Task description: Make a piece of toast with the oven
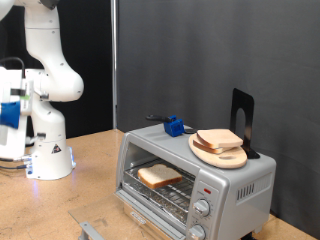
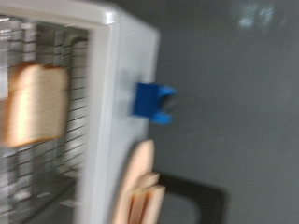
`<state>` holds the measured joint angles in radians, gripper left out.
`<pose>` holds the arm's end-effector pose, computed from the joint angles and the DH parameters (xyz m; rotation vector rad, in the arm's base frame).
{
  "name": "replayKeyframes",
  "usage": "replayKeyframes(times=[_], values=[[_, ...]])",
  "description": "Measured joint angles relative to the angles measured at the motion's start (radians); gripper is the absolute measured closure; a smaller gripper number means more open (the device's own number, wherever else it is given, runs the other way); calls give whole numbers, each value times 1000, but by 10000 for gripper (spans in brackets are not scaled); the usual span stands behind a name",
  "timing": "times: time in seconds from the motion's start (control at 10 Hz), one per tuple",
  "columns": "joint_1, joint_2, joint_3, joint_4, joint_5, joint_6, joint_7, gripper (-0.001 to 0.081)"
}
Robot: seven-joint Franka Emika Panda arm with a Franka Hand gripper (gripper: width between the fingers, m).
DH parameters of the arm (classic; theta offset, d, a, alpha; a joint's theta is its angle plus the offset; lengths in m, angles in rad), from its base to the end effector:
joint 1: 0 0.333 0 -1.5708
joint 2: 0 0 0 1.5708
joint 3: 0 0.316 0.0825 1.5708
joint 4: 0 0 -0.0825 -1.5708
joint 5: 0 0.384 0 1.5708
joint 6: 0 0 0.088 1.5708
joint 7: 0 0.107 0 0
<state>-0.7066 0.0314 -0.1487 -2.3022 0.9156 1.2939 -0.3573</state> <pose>0.3474 -0.2460 0.3460 -1.6870 0.6850 0.2833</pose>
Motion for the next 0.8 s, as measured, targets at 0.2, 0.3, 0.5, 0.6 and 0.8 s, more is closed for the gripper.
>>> replayKeyframes(times=[0.2, 0.3, 0.5, 0.6, 0.8], values=[[3, 60, 9, 4, -5, 129, -9, -2], [4, 93, 12, 11, -14, 178, -25, -2], [3, 166, 13, 36, -40, 250, -56, -2], [2, 203, 12, 55, -51, 278, -71, -2], [-1, 281, 10, 100, -66, 320, -102, -2]])
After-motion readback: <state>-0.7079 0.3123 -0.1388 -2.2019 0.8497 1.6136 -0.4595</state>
